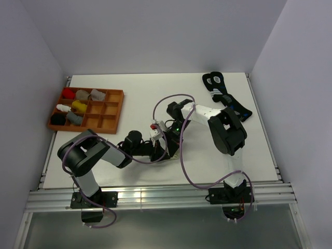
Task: Roll the socks
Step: Roll the sock at the center of the board.
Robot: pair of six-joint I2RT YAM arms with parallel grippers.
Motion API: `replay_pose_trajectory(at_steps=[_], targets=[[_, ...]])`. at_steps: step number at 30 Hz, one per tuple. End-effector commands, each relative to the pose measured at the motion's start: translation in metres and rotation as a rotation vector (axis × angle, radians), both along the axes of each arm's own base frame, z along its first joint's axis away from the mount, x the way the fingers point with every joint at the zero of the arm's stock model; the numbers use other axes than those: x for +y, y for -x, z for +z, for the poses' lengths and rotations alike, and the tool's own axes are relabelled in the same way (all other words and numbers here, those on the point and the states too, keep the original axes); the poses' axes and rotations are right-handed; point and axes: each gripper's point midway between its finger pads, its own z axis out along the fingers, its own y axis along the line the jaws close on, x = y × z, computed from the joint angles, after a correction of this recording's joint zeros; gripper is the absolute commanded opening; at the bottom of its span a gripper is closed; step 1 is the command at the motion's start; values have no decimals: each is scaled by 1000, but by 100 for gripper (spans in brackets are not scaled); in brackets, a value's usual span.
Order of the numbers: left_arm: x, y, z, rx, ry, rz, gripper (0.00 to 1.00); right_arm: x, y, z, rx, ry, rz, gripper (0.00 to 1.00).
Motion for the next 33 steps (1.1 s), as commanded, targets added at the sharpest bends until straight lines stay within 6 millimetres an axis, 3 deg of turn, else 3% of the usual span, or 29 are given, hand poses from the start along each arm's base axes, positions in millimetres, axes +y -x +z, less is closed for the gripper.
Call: replay_pose_trajectory(at_steps=[1,6,12,15,23,28,33], targets=[[-10,-7,13,-36,44,-18,14,1,-1,15,-28,-32,-16,11],[-14,-6,11,-22,38,-16,4,0,-5,14,-41,-28,-29,13],[-21,-8,6,11,-7,9,0,-1,-20,17,-124,-14,-87,39],[-25,-9,2,35,-29,30,0,-4,-29,23,-157,-21,-125,43],[-27,-6,-10,122,-76,74,0,-22,-66,32,-268,31,-297,43],[-30,-10,-15,148,-142,121,0,-49,-97,43,-366,89,-438,43],[-36,-11,-16,168,-196,136,0,-56,-97,41,-370,110,-442,39]])
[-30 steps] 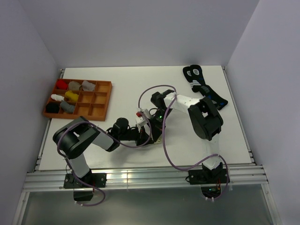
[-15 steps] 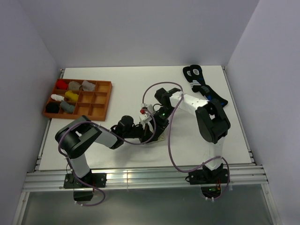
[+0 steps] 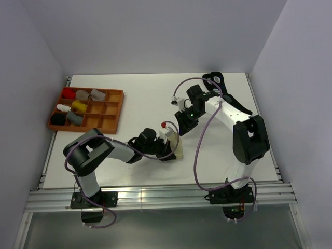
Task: Roll the socks
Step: Roll the sock at the center of the board.
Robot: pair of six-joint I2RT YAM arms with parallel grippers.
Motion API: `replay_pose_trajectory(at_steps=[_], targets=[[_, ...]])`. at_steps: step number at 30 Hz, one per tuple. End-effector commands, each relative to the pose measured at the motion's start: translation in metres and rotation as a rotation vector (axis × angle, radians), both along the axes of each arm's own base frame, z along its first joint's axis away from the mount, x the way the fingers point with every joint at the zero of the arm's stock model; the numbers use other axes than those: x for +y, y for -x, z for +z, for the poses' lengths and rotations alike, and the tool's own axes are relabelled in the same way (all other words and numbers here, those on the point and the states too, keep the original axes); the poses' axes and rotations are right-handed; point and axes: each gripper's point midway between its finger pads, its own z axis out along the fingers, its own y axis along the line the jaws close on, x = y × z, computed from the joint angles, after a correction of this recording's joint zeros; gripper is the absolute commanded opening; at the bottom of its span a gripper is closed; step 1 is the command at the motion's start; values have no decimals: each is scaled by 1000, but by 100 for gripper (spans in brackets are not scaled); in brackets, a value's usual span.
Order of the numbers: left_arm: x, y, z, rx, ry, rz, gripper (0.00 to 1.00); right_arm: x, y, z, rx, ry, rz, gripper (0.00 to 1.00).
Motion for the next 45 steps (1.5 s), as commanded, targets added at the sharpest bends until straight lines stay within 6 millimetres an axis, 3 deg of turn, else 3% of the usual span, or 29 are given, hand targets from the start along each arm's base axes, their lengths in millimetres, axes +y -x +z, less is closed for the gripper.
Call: replay_pose_trajectory(at_steps=[1,12,19,29,38,45], targets=[[-6,-7,6,3,-41,36,0,0,-4,3,-25,11,-11,38],[-9,-12,0,60,-102,73,0,17,-2,-12,103,-18,26,30],[-11,-1,-6,147,-103,58,0,27,1,-35,145,25,34,29],[-13,17,-6,252,-85,23,0,26,-23,-65,150,119,-55,27],[-6,35,-22,454,-144,76,0,25,-19,-61,132,102,-38,27],[1,48,-37,641,-205,144,0,24,-27,-33,52,49,-85,28]])
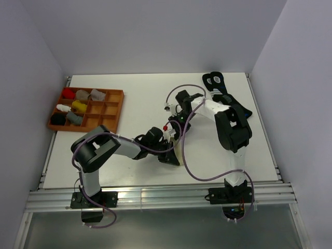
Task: Roll the socks
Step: Roll the sock at the center of the board.
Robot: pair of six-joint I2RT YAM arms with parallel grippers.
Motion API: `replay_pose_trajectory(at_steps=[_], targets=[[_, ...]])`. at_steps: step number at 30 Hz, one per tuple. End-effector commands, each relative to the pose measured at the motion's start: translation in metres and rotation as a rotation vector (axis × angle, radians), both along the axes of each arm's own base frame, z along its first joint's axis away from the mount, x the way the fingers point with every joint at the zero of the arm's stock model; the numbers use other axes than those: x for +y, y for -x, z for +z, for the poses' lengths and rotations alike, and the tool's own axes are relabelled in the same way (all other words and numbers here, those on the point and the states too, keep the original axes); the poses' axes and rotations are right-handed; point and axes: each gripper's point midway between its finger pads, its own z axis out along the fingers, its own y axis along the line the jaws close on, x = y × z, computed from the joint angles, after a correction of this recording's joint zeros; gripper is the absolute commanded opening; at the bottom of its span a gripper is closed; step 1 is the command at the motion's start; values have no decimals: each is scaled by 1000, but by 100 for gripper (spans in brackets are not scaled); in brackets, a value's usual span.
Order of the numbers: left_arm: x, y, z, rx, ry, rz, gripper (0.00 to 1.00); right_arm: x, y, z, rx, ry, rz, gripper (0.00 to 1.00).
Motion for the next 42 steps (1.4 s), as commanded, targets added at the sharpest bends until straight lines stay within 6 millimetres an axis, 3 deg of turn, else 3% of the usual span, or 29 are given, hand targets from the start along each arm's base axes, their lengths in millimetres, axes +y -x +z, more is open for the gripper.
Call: replay_pose_trajectory(at_steps=[1,6,11,17,19,20,22,24,28,32,42], targets=[[16,20,-28,184,-129,38,0,5,-21,40,-145,-73,-44,29],[27,23,-32,288,-152,93,0,-3,-29,68,-233,-111,-105,32],[36,20,-26,384,-133,117,0,-27,-33,100,-325,-147,-115,32],[34,13,-18,456,-131,83,0,-53,-1,118,-545,-142,158,33],[40,16,-23,484,-172,81,0,-60,10,111,-621,-136,262,34],[41,17,-23,499,-172,80,0,-62,14,122,-695,-139,289,34],[45,17,-24,545,-171,89,0,-59,16,126,-818,-134,375,36],[49,13,-25,556,-175,103,0,-58,35,120,-890,-134,440,36],[52,6,-26,563,-183,118,0,-26,66,116,-1019,-199,571,39],[49,4,-28,583,-165,127,0,-9,92,94,-987,-236,657,40],[48,1,-25,574,-171,143,0,23,121,53,-994,-229,827,40]])
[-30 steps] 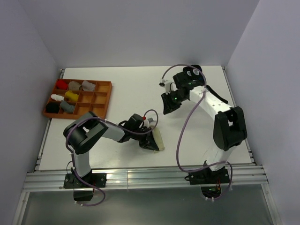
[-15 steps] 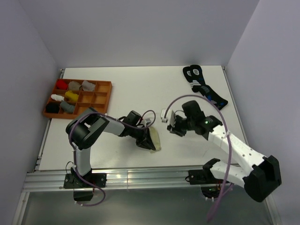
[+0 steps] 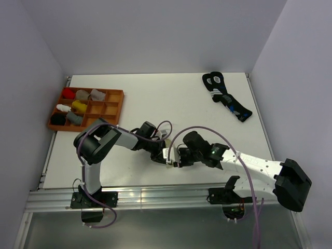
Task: Roll the socks
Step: Roll the sock at the center of the board.
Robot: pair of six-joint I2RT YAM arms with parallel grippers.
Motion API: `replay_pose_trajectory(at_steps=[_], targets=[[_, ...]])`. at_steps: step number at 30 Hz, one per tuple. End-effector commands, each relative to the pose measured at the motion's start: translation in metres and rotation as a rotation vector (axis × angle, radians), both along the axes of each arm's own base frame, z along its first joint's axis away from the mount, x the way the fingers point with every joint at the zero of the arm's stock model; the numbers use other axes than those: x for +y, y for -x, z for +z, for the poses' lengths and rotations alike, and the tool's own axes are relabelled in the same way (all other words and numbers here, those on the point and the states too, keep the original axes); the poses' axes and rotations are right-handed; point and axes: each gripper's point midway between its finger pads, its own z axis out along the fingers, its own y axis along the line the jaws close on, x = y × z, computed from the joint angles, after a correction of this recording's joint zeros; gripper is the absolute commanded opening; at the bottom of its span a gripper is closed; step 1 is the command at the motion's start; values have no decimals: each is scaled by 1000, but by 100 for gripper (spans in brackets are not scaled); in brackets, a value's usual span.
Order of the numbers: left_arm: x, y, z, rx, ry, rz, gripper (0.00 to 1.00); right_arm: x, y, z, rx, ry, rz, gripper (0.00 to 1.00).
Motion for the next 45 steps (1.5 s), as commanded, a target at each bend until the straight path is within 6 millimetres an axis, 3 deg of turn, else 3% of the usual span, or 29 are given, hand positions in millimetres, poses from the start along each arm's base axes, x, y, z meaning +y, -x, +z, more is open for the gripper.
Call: replay_pose_trajectory(at_steps=[1,10,16,41,45], targets=[[13,2,-22,57,-123,47,0,15,-6,-2,-95,-19,26,40],[17,9,-22,58,-112,44,0,24,6,-24,-106,39,74,41],[17,10,-23,56,-109,37,0,25,3,-35,-111,81,66,40],[18,12,-22,45,-97,25,0,31,-10,-50,-124,170,53,34],[17,10,-20,43,-93,32,0,31,-8,-51,-104,185,64,24]])
